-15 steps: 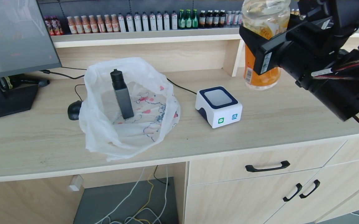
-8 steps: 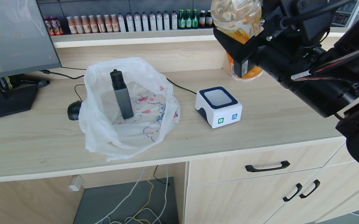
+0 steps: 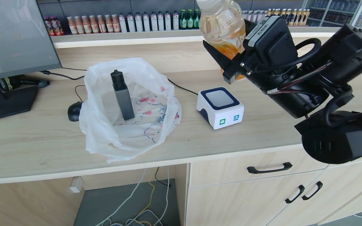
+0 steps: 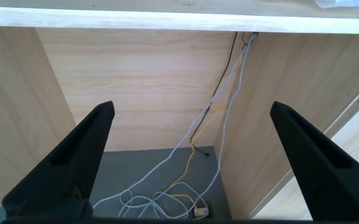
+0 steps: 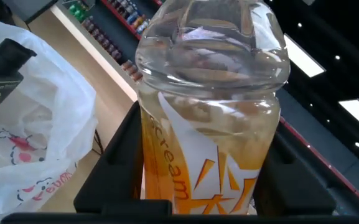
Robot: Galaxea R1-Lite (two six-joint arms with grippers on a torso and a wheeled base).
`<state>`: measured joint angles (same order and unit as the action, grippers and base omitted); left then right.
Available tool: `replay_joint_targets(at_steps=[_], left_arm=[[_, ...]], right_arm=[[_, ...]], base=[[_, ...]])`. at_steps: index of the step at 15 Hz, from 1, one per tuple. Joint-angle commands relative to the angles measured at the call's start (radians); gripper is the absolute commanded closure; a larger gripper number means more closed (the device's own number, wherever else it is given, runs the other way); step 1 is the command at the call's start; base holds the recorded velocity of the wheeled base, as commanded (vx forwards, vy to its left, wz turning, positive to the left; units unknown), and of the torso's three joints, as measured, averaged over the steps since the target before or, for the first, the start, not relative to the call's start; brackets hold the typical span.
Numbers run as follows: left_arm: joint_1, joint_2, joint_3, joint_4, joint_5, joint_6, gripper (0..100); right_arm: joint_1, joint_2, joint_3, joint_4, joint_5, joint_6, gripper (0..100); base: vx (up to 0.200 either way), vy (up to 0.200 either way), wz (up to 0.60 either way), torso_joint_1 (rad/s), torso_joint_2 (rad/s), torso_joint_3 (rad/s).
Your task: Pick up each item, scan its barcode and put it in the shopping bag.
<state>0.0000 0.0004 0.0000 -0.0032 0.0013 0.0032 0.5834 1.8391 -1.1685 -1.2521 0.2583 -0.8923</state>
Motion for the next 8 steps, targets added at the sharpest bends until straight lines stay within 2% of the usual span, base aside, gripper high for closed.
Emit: replay_joint_targets(at_steps=[1,2,8], left_arm=[[0.000,0.000,0.000,0.000,0.000,0.000,0],[0.000,0.000,0.000,-0.001,0.000,0.000,0],[0.000,0.000,0.000,0.000,0.000,0.000,0]], right_arm=[[-0.002,0.068,-0.003,-0.027,0.013,0.006,100],[-0.024,0.089,0.001,-0.069,0.052,0.003,100],[-0.102,0.111,0.010,-0.089,0.219,-0.056,100]], base=[[0.000,0.000,0.00,0.000,0.00,0.000],[0.000,0.000,0.00,0.000,0.00,0.000],[0.000,0.000,0.00,0.000,0.00,0.000]])
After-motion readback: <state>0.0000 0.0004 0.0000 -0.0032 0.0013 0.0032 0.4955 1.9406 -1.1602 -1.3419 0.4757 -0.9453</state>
